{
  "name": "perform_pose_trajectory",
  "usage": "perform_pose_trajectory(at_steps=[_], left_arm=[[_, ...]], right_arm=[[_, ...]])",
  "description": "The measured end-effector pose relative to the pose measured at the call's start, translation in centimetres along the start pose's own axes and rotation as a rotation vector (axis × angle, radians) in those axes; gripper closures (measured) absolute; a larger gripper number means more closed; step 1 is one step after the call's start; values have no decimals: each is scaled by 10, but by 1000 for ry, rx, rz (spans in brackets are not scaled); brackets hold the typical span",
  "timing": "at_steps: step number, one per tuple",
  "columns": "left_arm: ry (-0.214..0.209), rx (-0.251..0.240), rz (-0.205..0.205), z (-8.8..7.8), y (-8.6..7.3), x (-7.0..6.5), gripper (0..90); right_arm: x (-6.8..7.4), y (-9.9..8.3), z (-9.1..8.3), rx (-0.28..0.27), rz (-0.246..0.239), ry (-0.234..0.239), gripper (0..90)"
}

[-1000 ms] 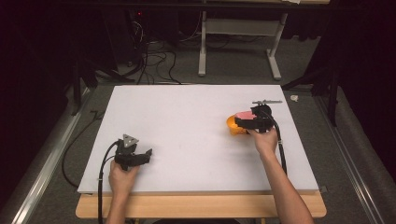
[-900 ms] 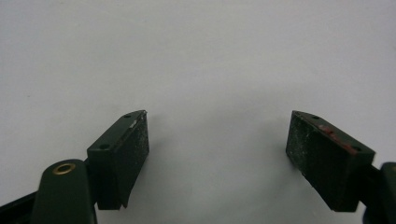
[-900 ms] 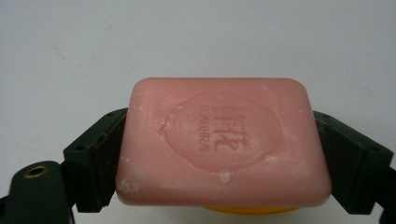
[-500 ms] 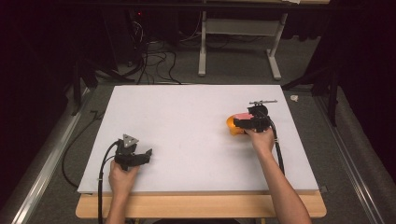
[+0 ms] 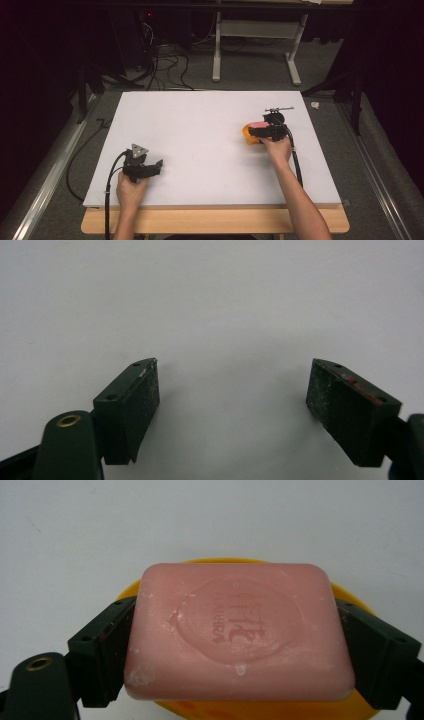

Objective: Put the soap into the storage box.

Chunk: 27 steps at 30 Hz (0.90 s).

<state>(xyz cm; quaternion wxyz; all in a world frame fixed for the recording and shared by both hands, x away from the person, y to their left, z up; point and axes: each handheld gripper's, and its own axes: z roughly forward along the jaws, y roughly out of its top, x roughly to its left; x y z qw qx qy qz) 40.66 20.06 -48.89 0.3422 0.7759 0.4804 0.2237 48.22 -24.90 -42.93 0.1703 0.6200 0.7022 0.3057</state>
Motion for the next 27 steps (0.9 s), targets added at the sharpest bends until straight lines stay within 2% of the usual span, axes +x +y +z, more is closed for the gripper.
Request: perform_pose_trajectory(at_steps=[20, 27], left_arm=[[1, 0, 1, 0, 0, 0, 216], [2, -1, 1, 0, 0, 0, 216]], right_arm=[[-1, -5, 7, 33, 29, -11, 133], [0, -5, 3, 7, 27, -10, 126]])
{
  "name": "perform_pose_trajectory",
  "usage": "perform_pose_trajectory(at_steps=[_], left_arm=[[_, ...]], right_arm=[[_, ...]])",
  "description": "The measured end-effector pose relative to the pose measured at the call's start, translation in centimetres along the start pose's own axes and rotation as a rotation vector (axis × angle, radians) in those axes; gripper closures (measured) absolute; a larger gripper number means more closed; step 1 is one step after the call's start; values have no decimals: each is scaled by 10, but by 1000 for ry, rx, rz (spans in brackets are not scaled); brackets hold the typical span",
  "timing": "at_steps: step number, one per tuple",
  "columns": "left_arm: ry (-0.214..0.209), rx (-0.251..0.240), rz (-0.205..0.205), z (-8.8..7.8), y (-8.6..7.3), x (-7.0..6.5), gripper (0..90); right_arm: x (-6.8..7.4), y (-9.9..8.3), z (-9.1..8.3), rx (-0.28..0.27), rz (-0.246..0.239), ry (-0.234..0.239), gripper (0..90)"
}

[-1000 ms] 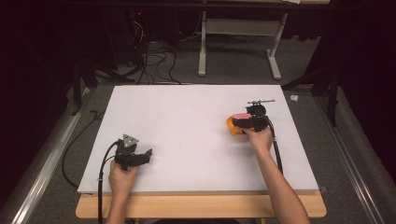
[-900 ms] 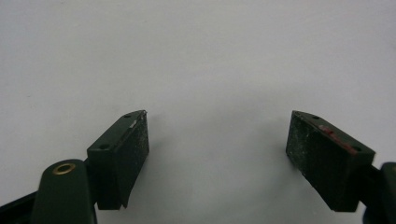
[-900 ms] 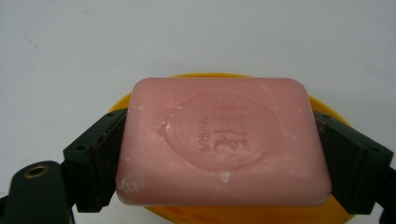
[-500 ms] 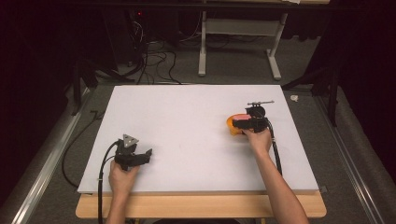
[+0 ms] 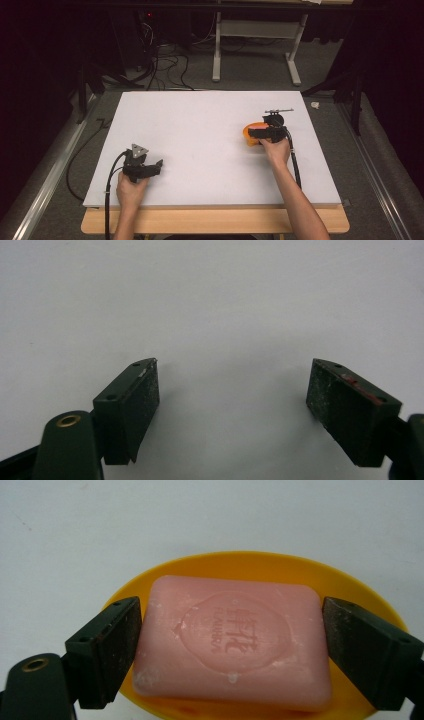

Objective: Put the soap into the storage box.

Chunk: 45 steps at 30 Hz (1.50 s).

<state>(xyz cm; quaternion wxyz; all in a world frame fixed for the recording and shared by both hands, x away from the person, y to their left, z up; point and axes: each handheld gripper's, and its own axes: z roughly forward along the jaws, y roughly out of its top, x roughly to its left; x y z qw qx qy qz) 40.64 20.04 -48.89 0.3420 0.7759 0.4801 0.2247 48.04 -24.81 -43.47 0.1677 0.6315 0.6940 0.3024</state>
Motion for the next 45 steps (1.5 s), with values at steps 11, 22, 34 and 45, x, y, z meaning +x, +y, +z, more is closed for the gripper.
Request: perform_pose_trajectory(at_steps=[11, 22, 34, 45], left_arm=[[0, 0, 1, 0, 0, 0, 217], [1, -1, 2, 0, 0, 0, 218], [0, 0, 2, 0, 0, 0, 218], [0, 1, 3, 0, 0, 0, 218]], right_arm=[[0, 0, -22, -73, -24, 45, 145], [12, -10, -44, -154, -131, 91, 205], [17, -26, -67, -195, -178, 123, 223], [21, -48, -75, -191, -217, 142, 235]])
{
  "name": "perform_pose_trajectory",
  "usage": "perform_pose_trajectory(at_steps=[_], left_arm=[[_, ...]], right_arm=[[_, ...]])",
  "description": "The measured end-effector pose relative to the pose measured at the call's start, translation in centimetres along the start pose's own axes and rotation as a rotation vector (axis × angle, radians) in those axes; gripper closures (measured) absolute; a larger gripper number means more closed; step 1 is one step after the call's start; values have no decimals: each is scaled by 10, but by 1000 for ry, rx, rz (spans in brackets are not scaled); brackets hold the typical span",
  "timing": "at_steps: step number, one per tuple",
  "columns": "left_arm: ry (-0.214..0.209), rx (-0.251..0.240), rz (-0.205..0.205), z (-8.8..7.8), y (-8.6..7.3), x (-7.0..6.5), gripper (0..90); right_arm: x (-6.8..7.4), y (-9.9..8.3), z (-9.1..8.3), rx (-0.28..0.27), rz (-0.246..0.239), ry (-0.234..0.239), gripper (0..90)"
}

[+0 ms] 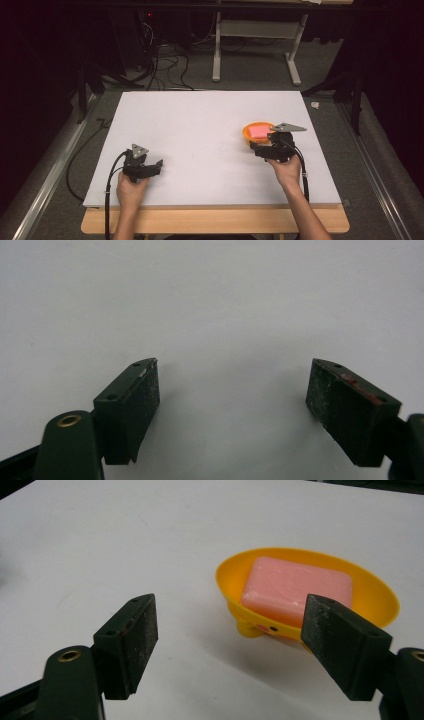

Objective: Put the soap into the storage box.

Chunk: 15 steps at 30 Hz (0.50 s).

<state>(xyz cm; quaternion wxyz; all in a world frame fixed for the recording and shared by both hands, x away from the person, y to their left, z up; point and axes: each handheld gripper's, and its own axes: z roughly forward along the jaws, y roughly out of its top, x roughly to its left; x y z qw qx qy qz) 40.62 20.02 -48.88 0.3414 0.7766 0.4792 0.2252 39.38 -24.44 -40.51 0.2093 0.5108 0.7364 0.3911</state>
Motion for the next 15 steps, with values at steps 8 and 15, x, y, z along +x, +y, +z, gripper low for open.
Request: perform_pose_trajectory(at_steps=[8, 15], left_arm=[[0, 2, 1, 0, 0, 0, 218], [1, 0, 2, 0, 0, 0, 218]], right_arm=[[1, -16, -2, -1, 2, 9, 239], [1, -28, -4, -9, 7, 20, 243]])
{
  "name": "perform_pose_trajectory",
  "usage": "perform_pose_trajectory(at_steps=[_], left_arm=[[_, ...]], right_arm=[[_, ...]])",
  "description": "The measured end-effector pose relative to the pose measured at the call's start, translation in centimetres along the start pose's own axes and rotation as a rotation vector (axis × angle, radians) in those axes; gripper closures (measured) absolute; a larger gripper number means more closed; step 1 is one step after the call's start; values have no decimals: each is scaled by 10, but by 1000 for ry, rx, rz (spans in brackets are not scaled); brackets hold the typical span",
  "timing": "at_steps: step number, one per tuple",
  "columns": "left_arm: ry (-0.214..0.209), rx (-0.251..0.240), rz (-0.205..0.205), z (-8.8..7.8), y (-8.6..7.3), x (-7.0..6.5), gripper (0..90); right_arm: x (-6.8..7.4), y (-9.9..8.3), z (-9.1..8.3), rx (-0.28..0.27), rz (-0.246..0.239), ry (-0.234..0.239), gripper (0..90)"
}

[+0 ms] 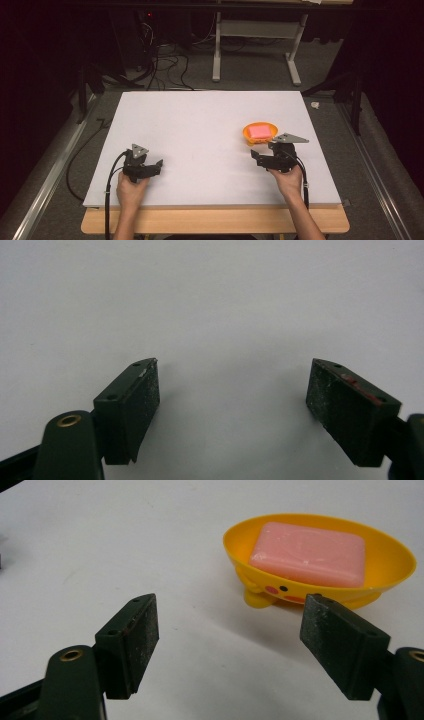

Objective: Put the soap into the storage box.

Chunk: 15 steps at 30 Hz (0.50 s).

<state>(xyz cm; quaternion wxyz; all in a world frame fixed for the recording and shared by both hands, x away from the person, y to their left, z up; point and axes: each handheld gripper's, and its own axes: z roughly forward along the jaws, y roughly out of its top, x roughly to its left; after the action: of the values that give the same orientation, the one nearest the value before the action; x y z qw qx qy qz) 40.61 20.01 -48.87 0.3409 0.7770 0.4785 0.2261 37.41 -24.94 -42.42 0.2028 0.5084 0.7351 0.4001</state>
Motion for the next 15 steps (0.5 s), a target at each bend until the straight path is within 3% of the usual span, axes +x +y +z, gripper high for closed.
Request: perform_pose_trajectory(at_steps=[15], left_arm=[[-2, 1, -2, 0, 0, 0, 219]], right_arm=[[5, -16, 3, 14, -6, 33, 246]])
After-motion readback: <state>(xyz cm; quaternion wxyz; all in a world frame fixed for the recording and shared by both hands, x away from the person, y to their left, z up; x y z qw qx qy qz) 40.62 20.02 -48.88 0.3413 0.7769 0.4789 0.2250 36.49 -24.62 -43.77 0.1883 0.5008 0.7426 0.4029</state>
